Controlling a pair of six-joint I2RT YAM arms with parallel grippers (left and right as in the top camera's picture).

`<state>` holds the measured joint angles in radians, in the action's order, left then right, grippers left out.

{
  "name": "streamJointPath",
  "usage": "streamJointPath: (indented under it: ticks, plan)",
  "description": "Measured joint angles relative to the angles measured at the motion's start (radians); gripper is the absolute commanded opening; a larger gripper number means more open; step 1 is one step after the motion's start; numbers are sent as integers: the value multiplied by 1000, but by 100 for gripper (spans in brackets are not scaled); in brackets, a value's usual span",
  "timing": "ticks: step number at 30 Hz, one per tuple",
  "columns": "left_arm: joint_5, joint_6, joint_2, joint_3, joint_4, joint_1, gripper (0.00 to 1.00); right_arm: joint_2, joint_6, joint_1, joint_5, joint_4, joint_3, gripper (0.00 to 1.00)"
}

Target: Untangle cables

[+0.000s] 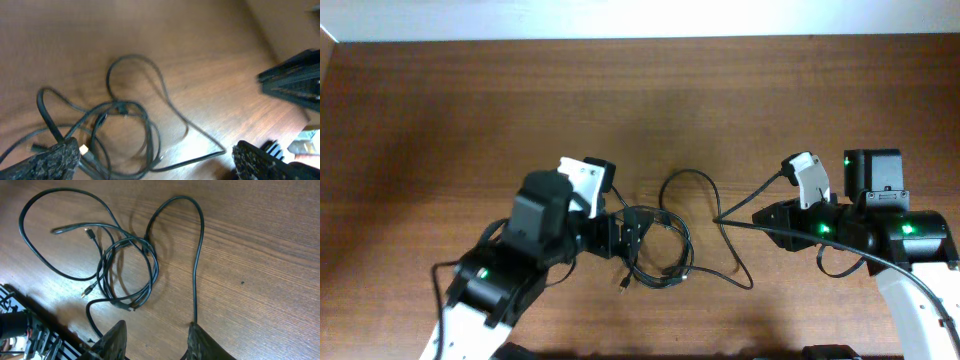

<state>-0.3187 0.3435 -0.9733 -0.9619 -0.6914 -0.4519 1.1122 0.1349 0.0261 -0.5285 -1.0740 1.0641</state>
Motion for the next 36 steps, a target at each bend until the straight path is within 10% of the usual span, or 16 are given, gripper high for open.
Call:
streamJointPath:
  ticks: [9,22,32,36]
  plan:
    - [12,0,-260,0,-24,0,99,0,0,0,0,0,0,38]
    - [228,34,-57,0,-28,0,99,0,0,0,0,0,0,39]
    - [344,124,-225,0,-138,0,99,0,0,0,0,0,0,39]
    - [314,135,-283,0,-135,0,43,0,0,0,0,0,0,39]
